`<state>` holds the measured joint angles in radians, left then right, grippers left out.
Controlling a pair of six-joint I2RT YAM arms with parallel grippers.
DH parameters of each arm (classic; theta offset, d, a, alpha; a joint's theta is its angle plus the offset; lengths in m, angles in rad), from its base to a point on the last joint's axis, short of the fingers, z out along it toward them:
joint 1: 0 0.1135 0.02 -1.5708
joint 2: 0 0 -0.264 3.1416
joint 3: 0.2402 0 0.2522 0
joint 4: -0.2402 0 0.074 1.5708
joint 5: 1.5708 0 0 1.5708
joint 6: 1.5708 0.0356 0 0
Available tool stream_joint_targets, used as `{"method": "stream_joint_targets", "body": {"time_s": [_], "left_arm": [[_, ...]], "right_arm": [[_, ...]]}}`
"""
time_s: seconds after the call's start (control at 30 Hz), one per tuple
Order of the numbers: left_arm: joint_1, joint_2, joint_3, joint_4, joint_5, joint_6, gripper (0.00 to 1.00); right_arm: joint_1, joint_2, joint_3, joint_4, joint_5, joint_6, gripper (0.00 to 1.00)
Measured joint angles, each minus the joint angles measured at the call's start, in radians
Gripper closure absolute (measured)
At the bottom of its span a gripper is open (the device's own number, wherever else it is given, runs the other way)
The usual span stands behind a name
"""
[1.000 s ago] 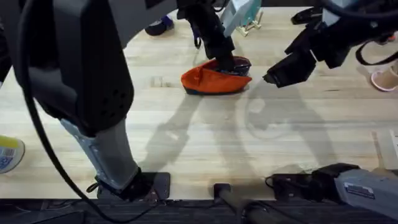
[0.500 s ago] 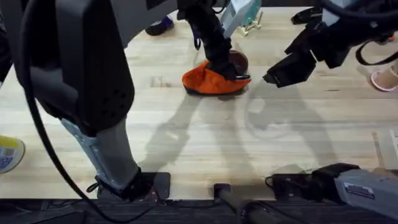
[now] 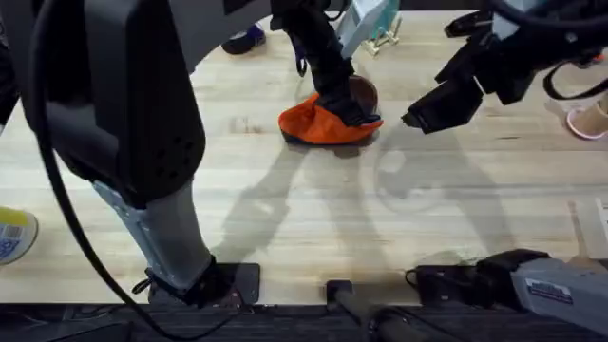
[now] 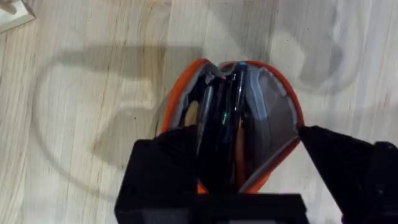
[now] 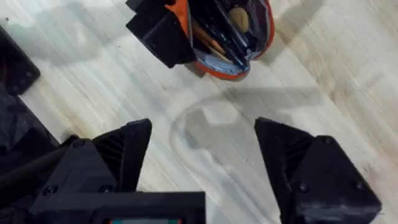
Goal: Unzip the bag, pick up the pens from the table one at a time and place them inside, then zip the bag closed.
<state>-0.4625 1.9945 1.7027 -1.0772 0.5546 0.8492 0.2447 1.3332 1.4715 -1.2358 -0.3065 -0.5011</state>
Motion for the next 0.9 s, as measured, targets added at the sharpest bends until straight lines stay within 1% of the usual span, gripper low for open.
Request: {"method": "stream_joint_targets", "body": {"time_s": [0.07, 0.17, 0.33, 0.43, 0.63, 0.77, 0.9], "left_arm": [[0.0, 0.0, 0.004, -0.006, 0.0, -0.009, 0.008], [0.0, 0.0, 0.033, -0.047, 0.0, -0.033, 0.008], [0.0, 0.0, 0.121, -0.14, -0.001, -0.057, 0.006], [0.001, 0.0, 0.177, -0.17, -0.004, -0.073, 0.006], [0.001, 0.0, 0.259, -0.206, -0.069, -0.146, 0.006], [0.009, 0.0, 0.269, -0.214, -0.089, -0.189, 0.004], [0.031, -0.005, 0.269, -0.221, -0.102, -0.219, 0.004]], "right_arm": [[0.0, 0.0, 0.0, 0.0, 0.0, 0.0, 0.006], [0.0, 0.0, 0.0, 0.0, 0.0, 0.0, 0.006], [0.0, 0.0, 0.0, 0.0, 0.0, 0.0, 0.005], [0.0, 0.0, 0.0, 0.0, 0.0, 0.0, 0.005], [0.0, 0.0, 0.0, 0.0, 0.0, 0.0, 0.005], [0.0, 0.0, 0.0, 0.0, 0.0, 0.0, 0.005], [0.0, 0.0, 0.0, 0.0, 0.0, 0.0, 0.006]]}}
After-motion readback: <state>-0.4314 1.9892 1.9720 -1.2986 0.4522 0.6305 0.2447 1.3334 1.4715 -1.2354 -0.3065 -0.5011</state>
